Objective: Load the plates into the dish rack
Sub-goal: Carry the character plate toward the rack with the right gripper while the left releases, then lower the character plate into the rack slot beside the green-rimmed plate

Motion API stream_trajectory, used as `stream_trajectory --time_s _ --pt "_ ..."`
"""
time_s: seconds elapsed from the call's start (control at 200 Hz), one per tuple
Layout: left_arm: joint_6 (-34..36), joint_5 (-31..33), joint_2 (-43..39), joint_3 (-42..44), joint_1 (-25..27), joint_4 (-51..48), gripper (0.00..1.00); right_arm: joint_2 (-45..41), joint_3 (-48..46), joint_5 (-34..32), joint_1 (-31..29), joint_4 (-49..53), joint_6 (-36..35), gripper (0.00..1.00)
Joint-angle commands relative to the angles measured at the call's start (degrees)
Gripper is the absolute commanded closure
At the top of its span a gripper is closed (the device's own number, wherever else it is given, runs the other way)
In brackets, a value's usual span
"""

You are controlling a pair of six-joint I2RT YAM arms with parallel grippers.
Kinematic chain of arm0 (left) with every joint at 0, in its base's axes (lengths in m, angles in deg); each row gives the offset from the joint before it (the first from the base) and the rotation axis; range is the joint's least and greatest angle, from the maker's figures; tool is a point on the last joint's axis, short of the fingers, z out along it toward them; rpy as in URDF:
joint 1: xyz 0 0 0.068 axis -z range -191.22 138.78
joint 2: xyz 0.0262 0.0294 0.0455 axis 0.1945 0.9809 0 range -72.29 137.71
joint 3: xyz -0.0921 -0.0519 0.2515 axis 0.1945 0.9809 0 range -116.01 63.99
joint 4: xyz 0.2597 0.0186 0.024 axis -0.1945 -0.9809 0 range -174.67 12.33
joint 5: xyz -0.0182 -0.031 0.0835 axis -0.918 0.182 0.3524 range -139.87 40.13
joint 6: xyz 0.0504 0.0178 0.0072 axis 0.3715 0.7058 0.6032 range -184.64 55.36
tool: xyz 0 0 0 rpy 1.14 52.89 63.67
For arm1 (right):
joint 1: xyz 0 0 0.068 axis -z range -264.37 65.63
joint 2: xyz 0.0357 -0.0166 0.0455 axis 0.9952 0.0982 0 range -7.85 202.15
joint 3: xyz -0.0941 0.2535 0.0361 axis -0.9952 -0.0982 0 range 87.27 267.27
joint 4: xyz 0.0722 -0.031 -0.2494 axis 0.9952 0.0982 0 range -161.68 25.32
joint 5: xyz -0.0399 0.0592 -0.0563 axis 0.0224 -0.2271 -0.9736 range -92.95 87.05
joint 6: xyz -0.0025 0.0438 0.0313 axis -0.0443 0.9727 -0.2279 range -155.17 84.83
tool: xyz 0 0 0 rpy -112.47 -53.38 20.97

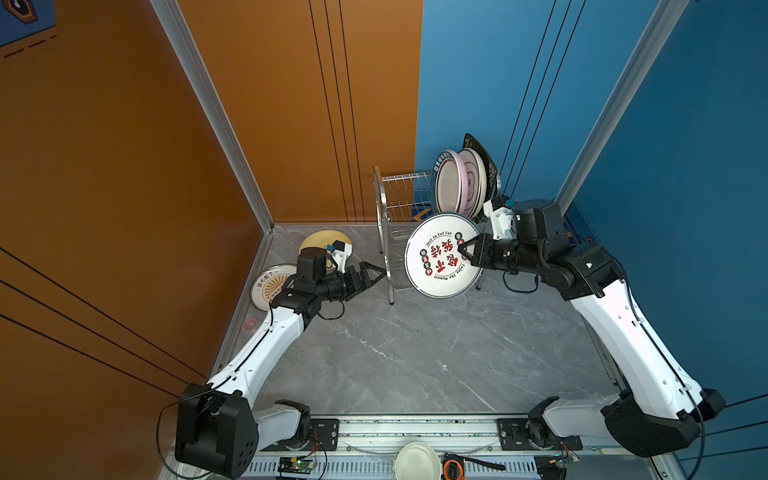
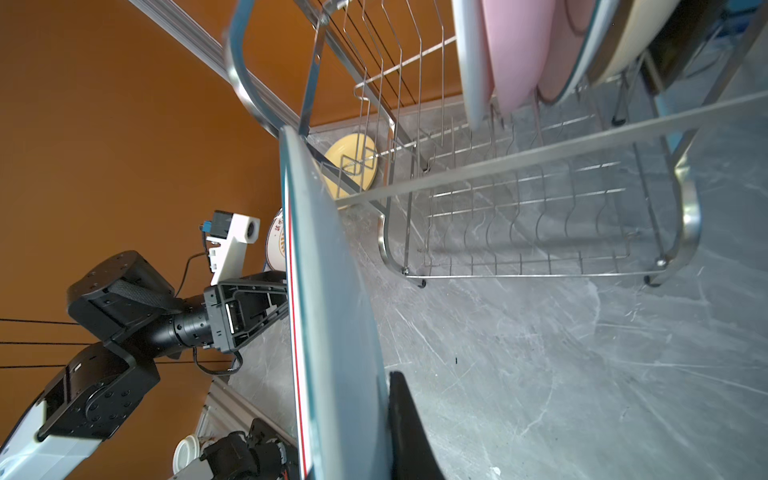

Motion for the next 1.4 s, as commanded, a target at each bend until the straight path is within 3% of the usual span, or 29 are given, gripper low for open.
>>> stream_trajectory --time_s 0.0,0.15,0.45,0.876,1.391 --pt "3.1 3.1 -0.5 -1.4 -0.1 -5.4 0.02 3.4 9.0 -10.8 -2.5 6.1 -3.1 1.00" --pt "5.1 5.6 -1.3 -1.4 -0.1 -8.9 0.02 9.7 21.2 -20.0 -5.2 9.8 -5.4 1.00" --pt "6.2 8.2 -3.5 1.2 -0.3 -10.8 0.02 22.1 40.3 -35.0 -8.1 8.0 -12.2 1.00" --pt "6.0 8.9 -5.0 4.1 -0.6 -10.8 0.02 30.2 40.9 -51.2 -11.5 -9.8 -27.6 1.00" --pt "5.7 9.8 -5.8 4.9 -1.0 -10.8 0.02 38.4 41.2 -57.1 -9.6 -21.8 -33.8 1.00"
